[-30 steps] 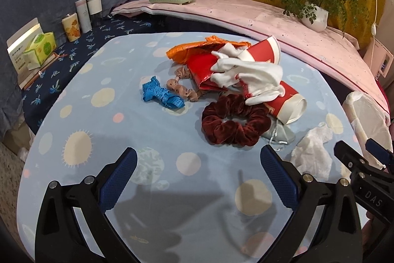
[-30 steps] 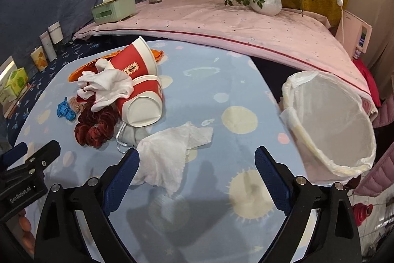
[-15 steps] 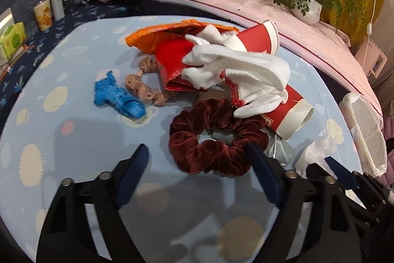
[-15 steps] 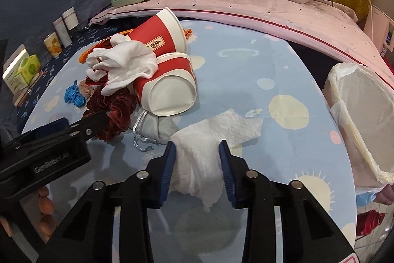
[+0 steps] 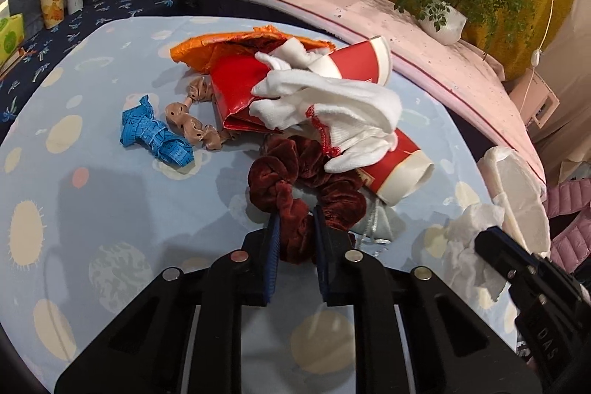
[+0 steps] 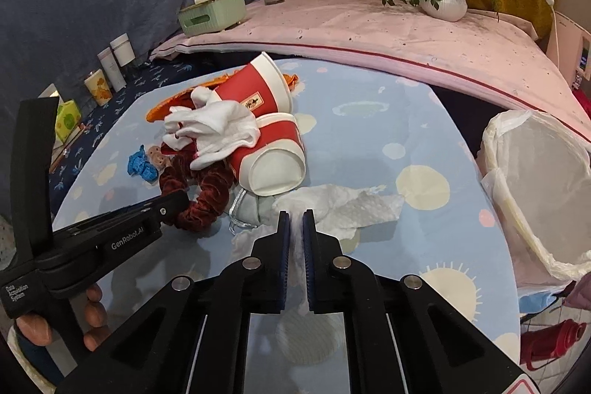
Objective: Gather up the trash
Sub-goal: 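Carry the scrunchie over the wastebasket with the left gripper and release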
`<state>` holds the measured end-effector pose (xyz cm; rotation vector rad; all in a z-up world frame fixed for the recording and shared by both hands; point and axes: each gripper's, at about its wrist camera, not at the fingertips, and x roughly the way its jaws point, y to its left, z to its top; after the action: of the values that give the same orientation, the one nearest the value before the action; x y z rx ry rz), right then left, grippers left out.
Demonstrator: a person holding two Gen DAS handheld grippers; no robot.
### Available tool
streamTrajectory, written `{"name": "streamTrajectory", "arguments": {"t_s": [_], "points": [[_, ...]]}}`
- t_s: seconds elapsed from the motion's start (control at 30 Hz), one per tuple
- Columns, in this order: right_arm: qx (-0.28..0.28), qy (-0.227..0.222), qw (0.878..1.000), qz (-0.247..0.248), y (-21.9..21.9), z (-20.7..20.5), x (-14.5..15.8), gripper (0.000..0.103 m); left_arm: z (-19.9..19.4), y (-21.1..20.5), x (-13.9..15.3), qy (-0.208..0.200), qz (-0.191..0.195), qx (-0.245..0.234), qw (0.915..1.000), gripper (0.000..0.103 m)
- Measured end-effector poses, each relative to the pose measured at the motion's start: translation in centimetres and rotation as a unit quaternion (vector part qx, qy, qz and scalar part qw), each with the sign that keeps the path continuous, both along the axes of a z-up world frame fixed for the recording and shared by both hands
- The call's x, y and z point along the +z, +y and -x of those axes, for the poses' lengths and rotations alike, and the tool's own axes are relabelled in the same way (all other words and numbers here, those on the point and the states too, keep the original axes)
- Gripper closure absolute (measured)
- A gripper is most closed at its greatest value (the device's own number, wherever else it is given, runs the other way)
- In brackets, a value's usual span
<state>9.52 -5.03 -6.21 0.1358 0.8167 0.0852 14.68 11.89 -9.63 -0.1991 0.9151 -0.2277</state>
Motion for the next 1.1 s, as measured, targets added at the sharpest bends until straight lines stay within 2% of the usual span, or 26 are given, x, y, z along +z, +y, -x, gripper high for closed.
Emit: {"name": "streamTrajectory", "arguments": {"t_s": [0.2,0.4,0.7,0.83,1.1], "points": [[-0.015,-0.031,0.999,0.001,-1.6,0.9,3.1,0.096,2.0,-0.9,3.5,-0.031,0.009,-0.01,0.9994,0.088],[-0.034,-0.061,0.998,0.005,-4.4,1.6,6.2,0.096,3.7,-3.1,8.5,-0.075,0.015,-0.036,0.9964,0.089],[-0.082,-0.101,0.991,0.018,-10.8,2.4,9.7,0.096,4.3,-10.3,14.6,-0.118,0.042,-0.115,0.9854,0.089],[-0.107,-0.103,0.989,0.017,-14.1,2.6,10.0,0.096,4.2,-14.1,15.7,-0.129,0.05,-0.147,0.9794,0.089],[-0.153,-0.087,0.984,-0.008,-20.5,2.7,8.4,0.096,3.3,-21.1,14.9,-0.116,0.066,-0.195,0.9716,0.089]]}}
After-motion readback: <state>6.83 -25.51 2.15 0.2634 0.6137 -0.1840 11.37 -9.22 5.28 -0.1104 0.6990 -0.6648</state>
